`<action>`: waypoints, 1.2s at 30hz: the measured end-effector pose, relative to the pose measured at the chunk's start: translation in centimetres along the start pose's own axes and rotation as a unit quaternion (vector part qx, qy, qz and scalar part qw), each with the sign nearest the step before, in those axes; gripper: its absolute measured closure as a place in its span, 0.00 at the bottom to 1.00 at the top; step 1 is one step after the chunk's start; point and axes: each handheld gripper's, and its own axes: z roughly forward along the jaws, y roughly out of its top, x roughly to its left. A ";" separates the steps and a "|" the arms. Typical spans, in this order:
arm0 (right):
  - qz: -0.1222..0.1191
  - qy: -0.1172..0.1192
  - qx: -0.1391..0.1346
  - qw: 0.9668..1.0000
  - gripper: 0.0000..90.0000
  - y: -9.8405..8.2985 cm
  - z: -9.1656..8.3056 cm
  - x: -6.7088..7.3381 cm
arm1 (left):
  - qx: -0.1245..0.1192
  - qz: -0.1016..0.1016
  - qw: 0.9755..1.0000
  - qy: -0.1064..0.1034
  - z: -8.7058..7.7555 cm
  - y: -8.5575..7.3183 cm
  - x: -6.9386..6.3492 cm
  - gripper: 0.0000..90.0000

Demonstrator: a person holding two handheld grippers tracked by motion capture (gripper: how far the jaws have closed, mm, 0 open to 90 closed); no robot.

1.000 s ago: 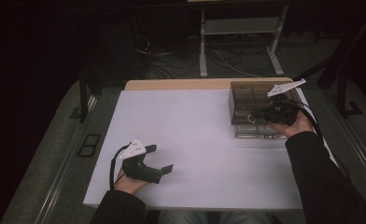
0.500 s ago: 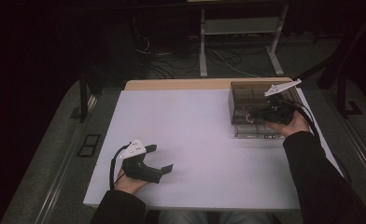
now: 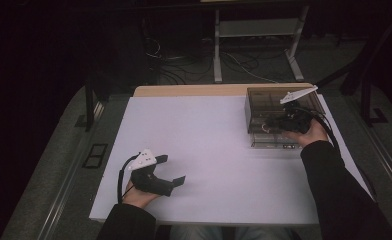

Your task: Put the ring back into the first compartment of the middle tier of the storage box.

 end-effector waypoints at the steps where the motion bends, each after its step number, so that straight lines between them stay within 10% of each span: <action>1: 0.002 0.000 0.000 1.000 0.95 0.0 0.1 0.0 | 0.000 0.000 1.000 0.000 0.0 0.0 0.0 0.00; 36: -0.001 0.007 0.037 0.999 0.95 -0.9 2.4 0.0 | 0.005 0.003 1.000 -0.002 0.1 0.0 -0.1 0.00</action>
